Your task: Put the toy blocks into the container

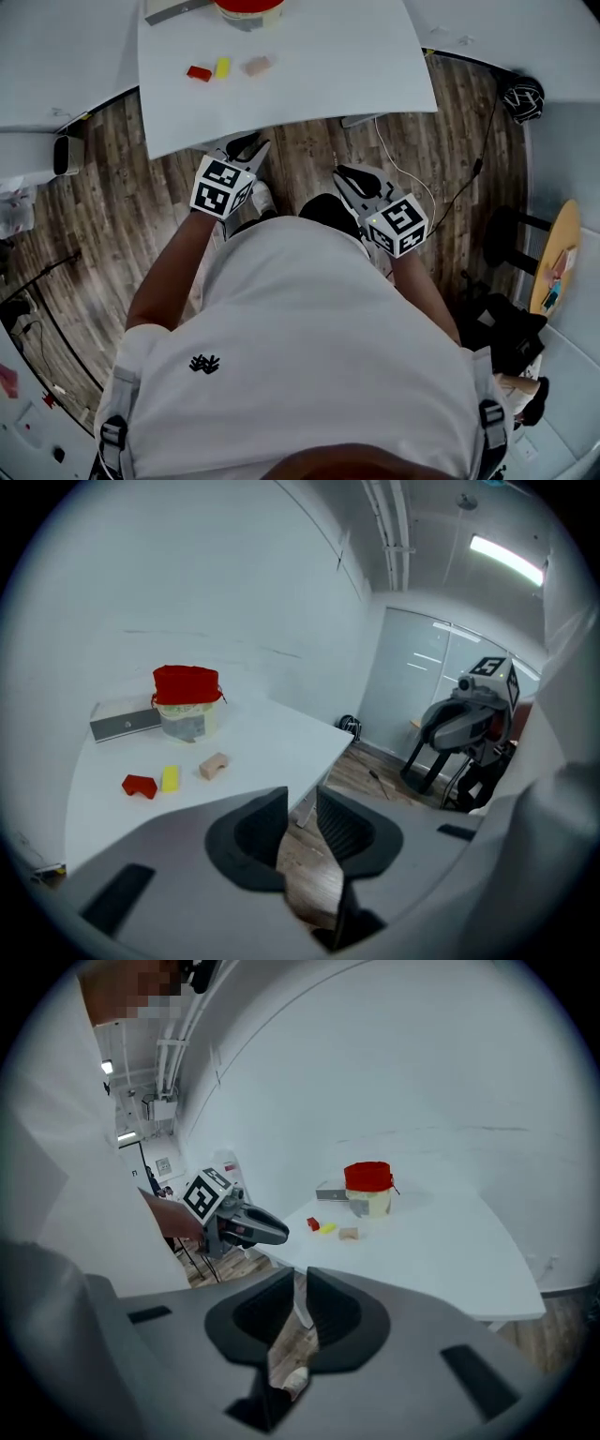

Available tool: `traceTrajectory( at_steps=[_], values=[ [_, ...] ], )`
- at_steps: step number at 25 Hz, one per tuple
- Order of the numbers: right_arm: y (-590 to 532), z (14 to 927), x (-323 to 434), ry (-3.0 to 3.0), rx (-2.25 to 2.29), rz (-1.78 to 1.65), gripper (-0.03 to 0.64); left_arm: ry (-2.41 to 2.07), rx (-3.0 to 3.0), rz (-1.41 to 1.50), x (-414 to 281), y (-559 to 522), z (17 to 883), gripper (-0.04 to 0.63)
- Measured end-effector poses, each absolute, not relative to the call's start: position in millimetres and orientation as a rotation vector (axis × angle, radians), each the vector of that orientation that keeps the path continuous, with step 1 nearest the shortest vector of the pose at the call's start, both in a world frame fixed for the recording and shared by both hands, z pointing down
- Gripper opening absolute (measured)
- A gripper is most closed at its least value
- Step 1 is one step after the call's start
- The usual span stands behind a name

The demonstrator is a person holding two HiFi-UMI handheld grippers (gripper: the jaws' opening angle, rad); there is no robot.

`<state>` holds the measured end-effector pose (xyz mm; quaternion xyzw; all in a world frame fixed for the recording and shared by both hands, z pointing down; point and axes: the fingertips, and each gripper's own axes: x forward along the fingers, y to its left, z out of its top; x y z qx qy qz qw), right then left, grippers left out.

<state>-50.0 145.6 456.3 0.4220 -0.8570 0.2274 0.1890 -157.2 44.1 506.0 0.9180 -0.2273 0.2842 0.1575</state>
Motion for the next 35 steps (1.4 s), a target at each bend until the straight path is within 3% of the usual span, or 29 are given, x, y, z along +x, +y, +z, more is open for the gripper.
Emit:
traceTrajectory(
  at_steps=[16, 25, 31, 35],
  values=[
    [30, 467, -2, -2.470, 0.942, 0.597, 0.043, -0.853, 2.512, 1.183, -144, -122, 581, 0.151],
    [-24, 472, 50, -2.489, 0.903, 0.597, 0.043, -0.746, 2.447, 1.480, -141, -153, 624, 0.195],
    [-41, 478, 69, -2.506, 0.871, 0.609, 0.044, -0.716, 2.368, 1.548, -146, -158, 644, 0.192],
    [-52, 481, 79, -2.511, 0.848, 0.594, 0.043, -0.723, 2.346, 1.554, -145, -160, 647, 0.153]
  ],
)
